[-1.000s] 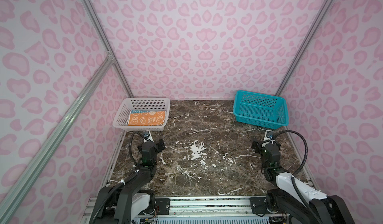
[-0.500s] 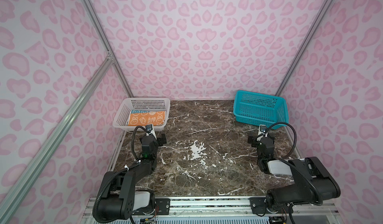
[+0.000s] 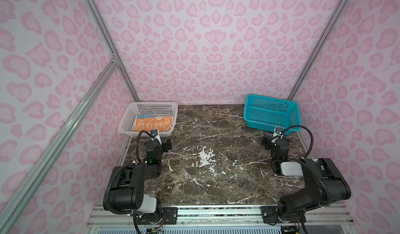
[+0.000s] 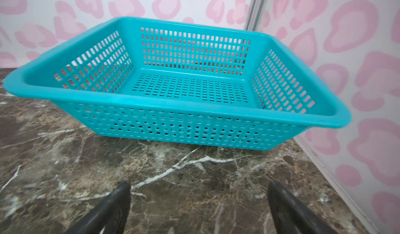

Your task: Fold and stack the towels

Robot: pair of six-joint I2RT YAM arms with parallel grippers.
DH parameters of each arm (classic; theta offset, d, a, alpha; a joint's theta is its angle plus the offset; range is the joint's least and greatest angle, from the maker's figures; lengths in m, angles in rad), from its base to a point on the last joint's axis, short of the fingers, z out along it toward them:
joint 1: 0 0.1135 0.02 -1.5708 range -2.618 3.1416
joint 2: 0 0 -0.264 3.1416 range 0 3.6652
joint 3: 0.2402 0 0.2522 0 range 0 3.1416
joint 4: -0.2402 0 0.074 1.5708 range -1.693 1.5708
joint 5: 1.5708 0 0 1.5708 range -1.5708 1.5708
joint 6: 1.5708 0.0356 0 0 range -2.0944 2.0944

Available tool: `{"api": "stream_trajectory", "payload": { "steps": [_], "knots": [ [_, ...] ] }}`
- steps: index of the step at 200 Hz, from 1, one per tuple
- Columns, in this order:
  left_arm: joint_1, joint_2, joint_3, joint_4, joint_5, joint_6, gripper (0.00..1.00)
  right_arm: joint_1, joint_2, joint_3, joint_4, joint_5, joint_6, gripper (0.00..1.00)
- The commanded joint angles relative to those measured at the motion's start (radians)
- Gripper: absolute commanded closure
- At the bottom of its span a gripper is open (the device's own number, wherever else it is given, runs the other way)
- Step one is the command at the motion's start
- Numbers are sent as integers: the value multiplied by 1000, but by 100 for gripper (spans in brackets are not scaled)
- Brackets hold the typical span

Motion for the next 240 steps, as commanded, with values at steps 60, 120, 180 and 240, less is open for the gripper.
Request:
{"api": "stream_trajectory", "payload": {
  "steps": [60, 120, 180, 240],
  "knots": [
    [11, 5, 0, 81, 31, -1, 2, -3, 3, 1, -10, -13, 17, 1],
    [4, 3, -5, 87, 19, 4, 2, -1, -1, -4, -2, -13, 15, 1],
    [2, 3, -6, 87, 19, 3, 2, -2, -1, -3, -3, -13, 16, 1],
    [2, 3, -7, 87, 17, 3, 2, -2, -1, -3, -4, -13, 17, 1]
  ]
}}
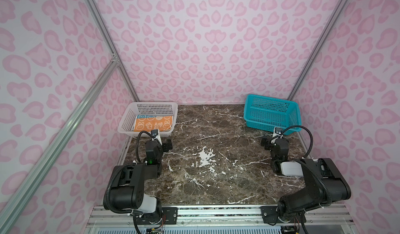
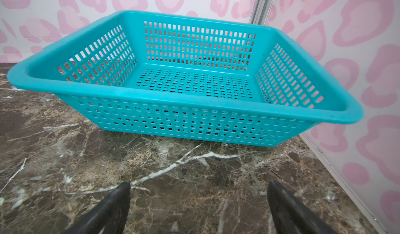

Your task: Fold and stack the towels

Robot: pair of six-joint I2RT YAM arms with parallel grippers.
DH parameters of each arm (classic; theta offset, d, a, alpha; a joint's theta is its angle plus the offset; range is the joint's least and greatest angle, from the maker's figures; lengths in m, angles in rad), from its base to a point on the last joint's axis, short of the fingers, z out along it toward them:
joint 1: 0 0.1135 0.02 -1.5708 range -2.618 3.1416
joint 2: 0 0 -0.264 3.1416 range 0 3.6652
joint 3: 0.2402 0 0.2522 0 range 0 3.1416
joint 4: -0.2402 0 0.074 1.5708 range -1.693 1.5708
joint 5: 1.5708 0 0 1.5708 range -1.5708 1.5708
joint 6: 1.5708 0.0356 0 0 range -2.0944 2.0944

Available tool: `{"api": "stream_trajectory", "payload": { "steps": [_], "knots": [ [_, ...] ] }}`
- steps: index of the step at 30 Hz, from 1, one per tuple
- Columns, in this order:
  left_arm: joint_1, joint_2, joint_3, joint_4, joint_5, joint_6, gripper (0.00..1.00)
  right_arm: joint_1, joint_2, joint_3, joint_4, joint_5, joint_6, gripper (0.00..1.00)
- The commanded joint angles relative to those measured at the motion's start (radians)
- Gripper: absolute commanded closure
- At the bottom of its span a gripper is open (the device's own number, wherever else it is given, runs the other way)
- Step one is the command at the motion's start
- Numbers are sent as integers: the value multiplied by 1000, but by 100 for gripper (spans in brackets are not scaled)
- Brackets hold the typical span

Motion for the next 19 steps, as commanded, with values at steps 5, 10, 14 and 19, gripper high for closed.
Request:
{"api": "stream_trajectory", "payload": {
  "steps": [5, 10, 14, 19],
  "knots": [
    [2, -3, -2, 55, -9, 3, 2, 4, 0, -5, 13, 0, 8, 1],
    [1, -2, 0, 54, -8, 4, 3, 3, 0, -5, 13, 0, 8, 1],
    [-3, 4, 9, 42, -16, 9, 2, 2, -1, -5, 14, 0, 8, 1],
    [-5, -2, 0, 51, -18, 8, 3, 4, 0, -5, 14, 0, 8, 1]
  ]
}}
